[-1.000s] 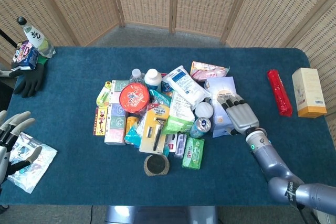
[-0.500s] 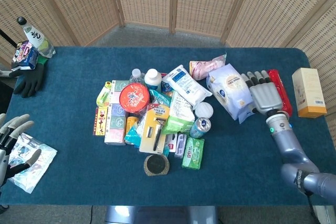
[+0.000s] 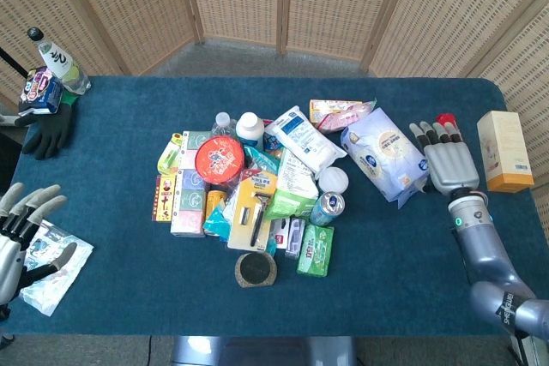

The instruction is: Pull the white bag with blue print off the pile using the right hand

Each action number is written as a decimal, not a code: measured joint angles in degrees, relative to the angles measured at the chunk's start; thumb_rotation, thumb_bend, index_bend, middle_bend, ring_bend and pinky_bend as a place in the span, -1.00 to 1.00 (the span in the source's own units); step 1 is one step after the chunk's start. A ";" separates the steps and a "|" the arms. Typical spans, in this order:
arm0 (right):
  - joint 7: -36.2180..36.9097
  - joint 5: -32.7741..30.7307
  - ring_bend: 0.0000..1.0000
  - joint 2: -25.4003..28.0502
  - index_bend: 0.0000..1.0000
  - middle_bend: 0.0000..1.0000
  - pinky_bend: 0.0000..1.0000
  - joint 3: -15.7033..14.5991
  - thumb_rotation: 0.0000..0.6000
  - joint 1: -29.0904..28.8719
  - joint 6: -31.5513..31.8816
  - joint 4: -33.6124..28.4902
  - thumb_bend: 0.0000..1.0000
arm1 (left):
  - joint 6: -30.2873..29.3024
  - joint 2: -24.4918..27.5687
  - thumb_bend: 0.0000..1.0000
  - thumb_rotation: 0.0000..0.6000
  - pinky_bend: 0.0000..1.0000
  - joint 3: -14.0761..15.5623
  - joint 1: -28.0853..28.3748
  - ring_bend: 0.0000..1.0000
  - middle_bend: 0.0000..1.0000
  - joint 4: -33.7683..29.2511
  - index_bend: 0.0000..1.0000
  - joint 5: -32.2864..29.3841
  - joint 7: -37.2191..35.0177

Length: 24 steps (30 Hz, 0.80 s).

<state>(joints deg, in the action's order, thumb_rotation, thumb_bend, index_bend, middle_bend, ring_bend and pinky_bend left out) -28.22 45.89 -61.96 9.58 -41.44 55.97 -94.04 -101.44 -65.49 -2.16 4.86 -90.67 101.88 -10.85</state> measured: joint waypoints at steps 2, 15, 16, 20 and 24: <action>-1.28 -2.66 -1.00 -0.56 -1.00 -1.00 -1.00 0.49 0.79 -0.90 -0.07 -0.26 -0.78 | -0.43 0.10 -0.38 1.00 -1.00 0.05 -0.25 -0.64 -0.65 0.38 -0.66 -0.12 -0.40; -10.22 -19.23 -1.00 -8.29 -1.00 -1.00 -1.00 3.15 0.76 -9.24 0.39 2.30 -0.78 | -1.63 -0.21 -0.38 1.00 -1.00 0.18 -1.23 -0.67 -0.66 3.89 -0.69 -1.56 -4.32; -10.60 -19.99 -1.00 -8.85 -1.00 -1.00 -1.00 3.28 0.76 -9.72 0.42 2.70 -0.78 | -1.60 -0.32 -0.38 1.00 -1.00 0.17 -1.21 -0.67 -0.67 4.16 -0.70 -1.65 -4.60; -11.75 -23.27 -1.00 -11.41 -1.00 -1.00 -1.00 3.98 0.76 -11.85 0.12 5.13 -0.78 | -1.18 -0.51 -0.38 1.00 -1.00 0.34 -1.15 -0.70 -0.68 4.63 -0.70 -1.82 -5.00; -13.37 -26.94 -1.00 -13.95 -1.00 -1.00 -1.00 4.33 0.75 -14.11 -1.00 8.81 -0.77 | -1.48 -0.55 -0.38 1.00 -1.00 0.37 -1.39 -0.72 -0.68 4.79 -0.70 -2.01 -5.22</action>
<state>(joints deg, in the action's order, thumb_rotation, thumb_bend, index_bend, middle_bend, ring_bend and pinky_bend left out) -41.59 18.95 -75.92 13.92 -55.54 54.98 -85.23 -102.92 -66.04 -1.79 3.48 -85.89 99.87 -16.07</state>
